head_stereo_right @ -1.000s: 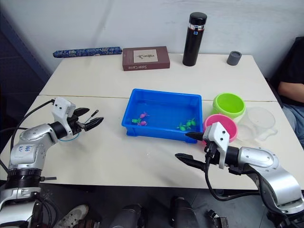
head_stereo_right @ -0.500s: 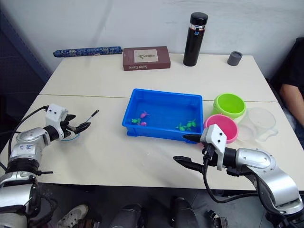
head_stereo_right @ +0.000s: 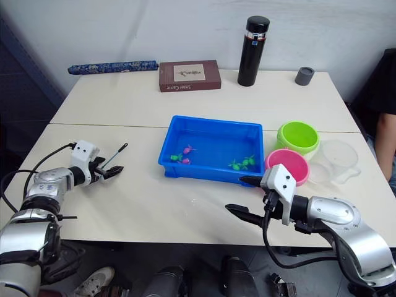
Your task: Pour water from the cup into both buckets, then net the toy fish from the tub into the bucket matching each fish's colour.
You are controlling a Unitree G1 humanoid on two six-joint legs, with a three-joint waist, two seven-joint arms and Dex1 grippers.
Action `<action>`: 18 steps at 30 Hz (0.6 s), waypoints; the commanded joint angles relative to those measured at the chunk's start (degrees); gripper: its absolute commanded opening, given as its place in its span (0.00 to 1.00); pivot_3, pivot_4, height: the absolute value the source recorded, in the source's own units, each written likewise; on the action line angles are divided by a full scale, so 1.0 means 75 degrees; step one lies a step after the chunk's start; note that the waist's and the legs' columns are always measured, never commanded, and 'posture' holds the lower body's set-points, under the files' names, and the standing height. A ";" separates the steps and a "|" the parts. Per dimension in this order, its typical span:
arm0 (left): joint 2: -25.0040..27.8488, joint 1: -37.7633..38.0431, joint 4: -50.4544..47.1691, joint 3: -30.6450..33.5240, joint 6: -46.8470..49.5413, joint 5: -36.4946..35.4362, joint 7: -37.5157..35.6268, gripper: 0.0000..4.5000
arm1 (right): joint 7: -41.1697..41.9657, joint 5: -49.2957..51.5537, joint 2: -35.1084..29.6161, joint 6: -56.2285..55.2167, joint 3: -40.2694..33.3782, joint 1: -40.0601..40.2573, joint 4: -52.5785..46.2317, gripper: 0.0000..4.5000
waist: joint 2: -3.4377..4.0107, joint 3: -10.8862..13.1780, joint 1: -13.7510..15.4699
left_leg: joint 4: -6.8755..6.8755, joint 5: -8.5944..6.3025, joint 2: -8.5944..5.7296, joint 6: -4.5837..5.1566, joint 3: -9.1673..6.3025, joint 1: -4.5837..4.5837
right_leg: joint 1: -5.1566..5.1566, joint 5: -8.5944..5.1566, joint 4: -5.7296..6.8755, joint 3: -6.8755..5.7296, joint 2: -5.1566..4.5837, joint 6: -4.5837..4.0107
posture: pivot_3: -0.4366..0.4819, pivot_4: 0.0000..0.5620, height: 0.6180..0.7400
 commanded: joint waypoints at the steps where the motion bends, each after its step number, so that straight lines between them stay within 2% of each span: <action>1: 0.0011 -0.0034 0.0172 -0.0116 0.0137 0.0209 0.0070 1.00 | -0.0089 0.0190 -0.0066 0.0042 -0.0267 0.0086 -0.0328 0.98 | -0.0002 -0.0002 -0.0001 | 0.0000 0.0000 0.0000 0.0000 0.0000 0.0001 | 0.0001 0.0000 0.0000 0.0001 0.0000 0.0000 | 0.48 0.27 1.00; 5: -0.0007 -0.0052 0.0212 -0.0127 0.0244 0.0240 -0.0027 1.00 | -0.0158 0.0199 -0.0070 0.0066 -0.0318 0.0143 -0.0371 0.98 | -0.0002 -0.0002 -0.0001 | 0.0000 0.0000 0.0000 0.0000 0.0001 0.0004 | 0.0001 0.0000 0.0004 0.0003 -0.0001 0.0000 | 0.48 0.27 1.00; 6: -0.0010 -0.0056 0.0213 -0.0124 0.0260 0.0237 -0.0047 0.94 | -0.0167 0.0196 -0.0069 0.0065 -0.0324 0.0149 -0.0372 0.99 | -0.0003 -0.0002 -0.0002 | 0.0000 0.0000 0.0000 0.0000 0.0001 0.0004 | 0.0001 0.0000 0.0004 0.0003 -0.0001 0.0000 | 0.48 0.27 1.00; 9: -0.0007 -0.0064 0.0213 -0.0126 0.0271 0.0254 -0.0083 0.73 | -0.0184 0.0187 -0.0071 0.0064 -0.0315 0.0142 -0.0360 1.00 | -0.0003 -0.0002 -0.0001 | 0.0000 0.0000 0.0000 0.0000 0.0001 0.0004 | 0.0001 0.0000 0.0004 0.0004 -0.0001 0.0000 | 0.48 0.27 1.00; 16: 0.0037 -0.0073 0.0229 -0.0090 0.0266 0.0280 -0.0135 0.02 | -0.0220 0.0166 -0.0046 0.0017 -0.0260 0.0072 -0.0289 1.00 | -0.0003 -0.0002 -0.0001 | 0.0000 0.0000 0.0000 0.0000 0.0002 0.0006 | 0.0001 0.0000 0.0006 0.0005 0.0000 0.0000 | 0.48 0.27 1.00; 18: 0.0048 -0.0073 0.0232 -0.0088 0.0263 0.0289 -0.0137 0.01 | -0.0225 0.0171 -0.0042 0.0019 -0.0254 0.0070 -0.0294 1.00 | -0.0003 -0.0002 -0.0002 | 0.0000 0.0000 0.0000 0.0000 0.0002 0.0005 | 0.0001 0.0000 0.0005 0.0005 0.0000 0.0000 | 0.48 0.27 1.00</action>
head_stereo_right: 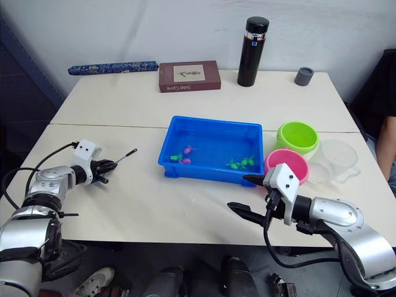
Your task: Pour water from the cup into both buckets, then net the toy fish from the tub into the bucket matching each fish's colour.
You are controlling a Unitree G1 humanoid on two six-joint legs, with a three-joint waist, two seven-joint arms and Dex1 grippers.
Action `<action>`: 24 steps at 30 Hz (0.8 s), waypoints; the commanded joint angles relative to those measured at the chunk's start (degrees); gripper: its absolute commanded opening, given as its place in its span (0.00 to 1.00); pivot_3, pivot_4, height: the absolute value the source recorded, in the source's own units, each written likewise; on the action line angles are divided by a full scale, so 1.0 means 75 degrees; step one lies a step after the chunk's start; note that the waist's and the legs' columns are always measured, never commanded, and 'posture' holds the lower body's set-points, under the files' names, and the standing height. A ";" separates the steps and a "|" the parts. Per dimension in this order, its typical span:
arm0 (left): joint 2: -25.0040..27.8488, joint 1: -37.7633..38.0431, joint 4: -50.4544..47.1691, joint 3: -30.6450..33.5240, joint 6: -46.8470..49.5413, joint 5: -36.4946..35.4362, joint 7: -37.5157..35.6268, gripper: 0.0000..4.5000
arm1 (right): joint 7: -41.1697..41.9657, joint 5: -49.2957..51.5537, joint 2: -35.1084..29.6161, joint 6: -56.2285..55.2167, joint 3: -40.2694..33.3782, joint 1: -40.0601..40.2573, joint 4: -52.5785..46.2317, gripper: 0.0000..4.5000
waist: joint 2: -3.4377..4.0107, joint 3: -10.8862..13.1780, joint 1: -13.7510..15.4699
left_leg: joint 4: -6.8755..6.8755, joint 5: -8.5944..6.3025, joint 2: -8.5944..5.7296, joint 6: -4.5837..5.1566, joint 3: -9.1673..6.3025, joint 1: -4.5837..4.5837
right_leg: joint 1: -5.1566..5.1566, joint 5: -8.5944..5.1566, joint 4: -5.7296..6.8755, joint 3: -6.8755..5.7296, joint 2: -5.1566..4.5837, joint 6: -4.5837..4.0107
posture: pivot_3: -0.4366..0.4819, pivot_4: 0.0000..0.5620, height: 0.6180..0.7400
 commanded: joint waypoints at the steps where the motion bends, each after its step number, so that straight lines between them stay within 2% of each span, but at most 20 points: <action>1: 0.0079 0.0024 0.0185 -0.0087 0.0093 0.0156 -0.0047 0.01 | -0.0006 0.0104 -0.0040 -0.0112 -0.0203 -0.0045 -0.0238 1.00 | 0.0000 0.0000 -0.0001 | 0.0000 0.0000 0.0000 0.0000 0.0000 0.0000 | 0.0000 0.0000 0.0000 0.0000 0.0000 0.0000 | 0.48 0.27 1.00; 9: 0.0136 0.0038 0.0145 -0.0091 -0.0028 0.0179 -0.0037 0.01 | -0.0024 0.0095 0.0000 -0.0130 -0.0160 -0.0038 -0.0227 1.00 | 0.0000 0.0000 0.0000 | 0.0000 0.0000 0.0000 0.0000 0.0001 0.0000 | 0.0000 0.0000 0.0000 0.0001 0.0000 0.0000 | 0.48 0.27 1.00; 14: 0.0452 -0.0157 -0.0166 0.0149 -0.0189 -0.0010 0.0109 0.01 | -0.0042 0.0121 0.0019 -0.0106 -0.0145 -0.0095 -0.0194 1.00 | -0.0002 0.0001 -0.0009 | 0.0000 0.0000 0.0000 0.0000 0.0000 -0.0001 | 0.0000 0.0000 0.0000 0.0000 0.0000 0.0000 | 0.48 0.27 1.00; 18: 0.0786 -0.0216 -0.1105 0.0165 -0.0455 -0.0144 -0.0393 0.01 | -0.0011 0.0153 0.0034 -0.0084 -0.0110 -0.0113 -0.0125 1.00 | -0.0016 0.0008 -0.0017 | -0.0001 0.0000 0.0004 -0.0002 -0.0002 -0.0008 | -0.0008 0.0000 -0.0001 -0.0002 0.0003 0.0000 | 0.48 0.27 1.00; 24: 0.0862 -0.0560 -0.2742 0.0207 -0.0170 -0.0474 -0.0956 0.01 | 0.0003 0.0126 0.0060 -0.0053 0.0010 -0.0256 0.0007 1.00 | -0.0018 0.0007 0.0023 | 0.0019 -0.0005 -0.0003 0.0006 -0.0005 -0.0014 | -0.0001 0.0002 -0.0005 -0.0003 -0.0007 0.0004 | 0.48 0.27 1.00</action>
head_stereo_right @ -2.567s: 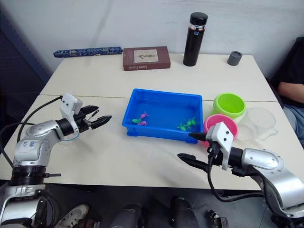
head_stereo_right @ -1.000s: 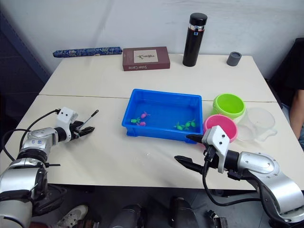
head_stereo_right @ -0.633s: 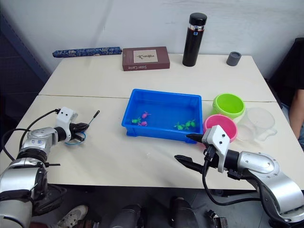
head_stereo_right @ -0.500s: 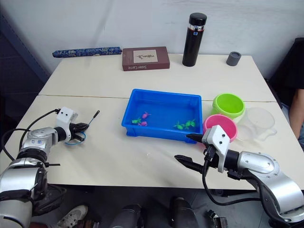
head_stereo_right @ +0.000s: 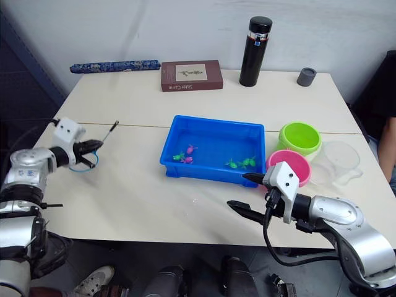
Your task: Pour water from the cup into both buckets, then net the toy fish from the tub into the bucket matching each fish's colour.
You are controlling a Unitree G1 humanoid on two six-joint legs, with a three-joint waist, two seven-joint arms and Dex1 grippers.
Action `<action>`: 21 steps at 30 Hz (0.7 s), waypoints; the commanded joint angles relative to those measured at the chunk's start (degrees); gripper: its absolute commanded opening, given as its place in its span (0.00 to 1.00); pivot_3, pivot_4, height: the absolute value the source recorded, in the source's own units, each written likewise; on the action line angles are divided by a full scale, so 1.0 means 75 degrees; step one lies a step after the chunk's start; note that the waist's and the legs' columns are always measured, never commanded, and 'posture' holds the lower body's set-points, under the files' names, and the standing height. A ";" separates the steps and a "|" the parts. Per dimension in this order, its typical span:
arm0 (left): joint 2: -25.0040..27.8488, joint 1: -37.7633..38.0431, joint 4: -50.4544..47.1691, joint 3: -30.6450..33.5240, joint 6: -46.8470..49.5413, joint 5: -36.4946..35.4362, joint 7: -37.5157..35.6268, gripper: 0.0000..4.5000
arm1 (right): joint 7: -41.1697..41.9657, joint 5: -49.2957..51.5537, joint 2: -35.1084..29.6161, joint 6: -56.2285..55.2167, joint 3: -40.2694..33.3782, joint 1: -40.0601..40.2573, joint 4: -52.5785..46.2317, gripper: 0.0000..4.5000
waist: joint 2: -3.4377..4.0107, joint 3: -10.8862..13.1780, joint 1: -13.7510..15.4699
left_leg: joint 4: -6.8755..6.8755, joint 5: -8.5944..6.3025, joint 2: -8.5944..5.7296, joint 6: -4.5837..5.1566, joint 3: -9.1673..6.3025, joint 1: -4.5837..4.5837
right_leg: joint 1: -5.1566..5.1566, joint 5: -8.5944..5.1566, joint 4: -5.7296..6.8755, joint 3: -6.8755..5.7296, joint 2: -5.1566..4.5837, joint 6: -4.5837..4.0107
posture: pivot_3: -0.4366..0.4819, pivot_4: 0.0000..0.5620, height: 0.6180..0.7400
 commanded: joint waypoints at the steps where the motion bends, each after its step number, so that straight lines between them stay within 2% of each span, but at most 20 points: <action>1: 0.0025 -0.0338 -0.1119 0.0064 0.0082 -0.0338 -0.0475 0.01 | 0.0034 0.0111 0.0029 -0.0050 -0.0031 -0.0090 -0.0027 1.00 | 0.0000 0.0000 -0.0009 | 0.0001 -0.0001 0.0000 0.0001 0.0000 0.0000 | 0.0001 0.0000 0.0000 0.0000 0.0000 0.0000 | 0.48 0.27 1.00; 7: -0.0547 -0.0818 -0.2748 -0.0342 0.0600 -0.0742 -0.1508 0.01 | -0.0052 0.0155 0.0003 0.0178 -0.0060 -0.0402 0.0217 1.00 | -0.0001 0.0000 -0.0020 | 0.0014 -0.0001 -0.0002 0.0003 -0.0001 -0.0008 | 0.0002 0.0004 0.0001 -0.0001 0.0002 0.0006 | 0.48 0.27 1.00; 11: -0.1086 -0.0895 -0.3797 -0.0962 0.0921 -0.1074 -0.2612 0.01 | -0.0342 0.0096 -0.0008 0.0512 -0.0066 -0.0562 0.0270 1.00 | 0.0000 0.0000 -0.0033 | 0.0011 -0.0001 0.0001 0.0002 0.0001 -0.0007 | -0.0001 0.0003 0.0002 0.0000 0.0013 0.0006 | 0.48 0.27 1.00; 17: -0.1647 -0.0630 -0.4822 -0.1656 0.1257 -0.1399 -0.3662 0.01 | -0.0618 0.0197 -0.0018 0.0937 -0.0132 -0.0606 0.0168 1.00 | 0.0001 0.0000 -0.0030 | 0.0016 -0.0001 0.0001 0.0002 0.0003 -0.0009 | -0.0001 0.0003 0.0002 0.0003 0.0017 0.0006 | 0.48 0.27 1.00; 21: -0.1927 -0.0572 -0.4987 -0.2023 0.1180 -0.1524 -0.4301 0.01 | -0.0824 0.0257 -0.0012 0.1230 -0.0144 -0.0679 0.0080 1.00 | 0.0000 0.0000 -0.0023 | 0.0024 -0.0001 0.0000 0.0004 0.0003 -0.0009 | 0.0001 0.0004 0.0004 0.0006 0.0016 0.0006 | 0.48 0.27 1.00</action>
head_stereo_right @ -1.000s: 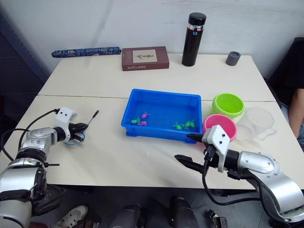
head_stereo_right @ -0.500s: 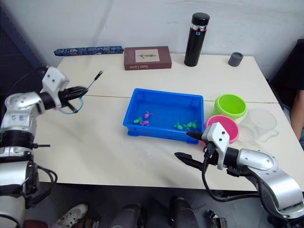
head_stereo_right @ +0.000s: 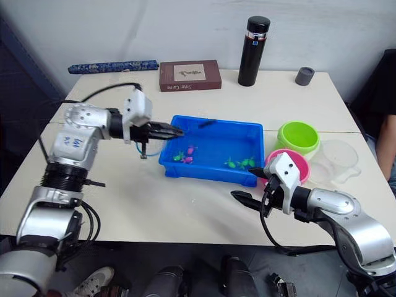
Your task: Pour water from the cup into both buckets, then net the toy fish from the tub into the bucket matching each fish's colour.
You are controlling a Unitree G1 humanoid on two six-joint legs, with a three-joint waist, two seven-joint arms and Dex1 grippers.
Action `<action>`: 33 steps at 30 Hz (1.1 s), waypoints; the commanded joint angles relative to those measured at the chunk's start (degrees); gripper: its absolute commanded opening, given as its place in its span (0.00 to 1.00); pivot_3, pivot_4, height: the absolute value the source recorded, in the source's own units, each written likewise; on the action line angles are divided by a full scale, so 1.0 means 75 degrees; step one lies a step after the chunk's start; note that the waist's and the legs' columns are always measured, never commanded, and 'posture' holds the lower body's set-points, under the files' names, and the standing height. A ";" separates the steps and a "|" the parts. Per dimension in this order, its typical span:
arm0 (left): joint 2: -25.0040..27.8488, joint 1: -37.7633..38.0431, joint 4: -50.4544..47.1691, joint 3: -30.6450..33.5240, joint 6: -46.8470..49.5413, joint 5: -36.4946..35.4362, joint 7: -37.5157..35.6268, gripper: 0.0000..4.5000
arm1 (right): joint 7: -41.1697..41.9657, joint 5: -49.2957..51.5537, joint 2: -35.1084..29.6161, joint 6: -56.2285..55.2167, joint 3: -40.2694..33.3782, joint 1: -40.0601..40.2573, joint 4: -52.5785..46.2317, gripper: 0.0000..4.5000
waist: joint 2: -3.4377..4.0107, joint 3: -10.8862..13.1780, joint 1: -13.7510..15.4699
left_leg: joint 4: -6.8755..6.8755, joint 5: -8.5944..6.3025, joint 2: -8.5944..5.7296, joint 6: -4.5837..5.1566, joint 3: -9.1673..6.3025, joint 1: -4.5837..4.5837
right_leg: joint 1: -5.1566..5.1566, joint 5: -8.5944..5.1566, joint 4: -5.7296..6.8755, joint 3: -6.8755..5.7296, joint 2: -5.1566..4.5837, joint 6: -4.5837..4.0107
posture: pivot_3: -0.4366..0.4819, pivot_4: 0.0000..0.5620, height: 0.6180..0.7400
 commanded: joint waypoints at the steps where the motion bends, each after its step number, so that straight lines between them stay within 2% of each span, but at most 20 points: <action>1: -0.0124 -0.0057 -0.0252 -0.0180 -0.0110 -0.0228 -0.0572 0.01 | -0.0133 0.0233 -0.0033 0.0253 -0.0148 -0.0135 -0.0315 1.00 | 0.0000 0.0000 0.0008 | 0.0001 0.0001 0.0000 0.0001 0.0000 0.0000 | 0.0000 0.0000 0.0001 0.0000 0.0000 0.0000 | 0.48 0.27 1.00; 8: -0.0557 -0.0094 0.0253 -0.0884 -0.1050 0.0208 -0.1220 0.01 | 0.0144 0.0376 -0.0168 0.0393 0.0010 -0.0377 -0.0501 1.00 | 0.0000 0.0000 0.0028 | 0.0001 0.0000 -0.0002 0.0007 -0.0001 -0.0001 | 0.0001 0.0000 -0.0002 0.0001 -0.0001 0.0000 | 0.48 0.27 1.00; 13: -0.0899 -0.0010 0.0139 -0.1220 -0.1095 0.0182 -0.1479 0.01 | 0.0261 0.0344 -0.0207 0.0409 0.0108 -0.0591 -0.0487 1.00 | 0.0000 0.0000 0.0014 | 0.0001 -0.0004 -0.0001 0.0015 0.0000 -0.0004 | 0.0001 0.0000 -0.0003 0.0003 0.0001 0.0000 | 0.48 0.27 1.00; 33: -0.1347 0.0053 0.0201 -0.1337 -0.1023 0.0250 -0.1338 0.01 | 0.0352 0.0513 -0.0185 0.0631 0.0287 -0.0907 -0.0693 1.00 | 0.0000 0.0000 0.0014 | 0.0003 -0.0004 -0.0001 0.0018 -0.0002 -0.0004 | 0.0000 0.0000 -0.0003 0.0004 -0.0001 0.0001 | 0.48 0.27 1.00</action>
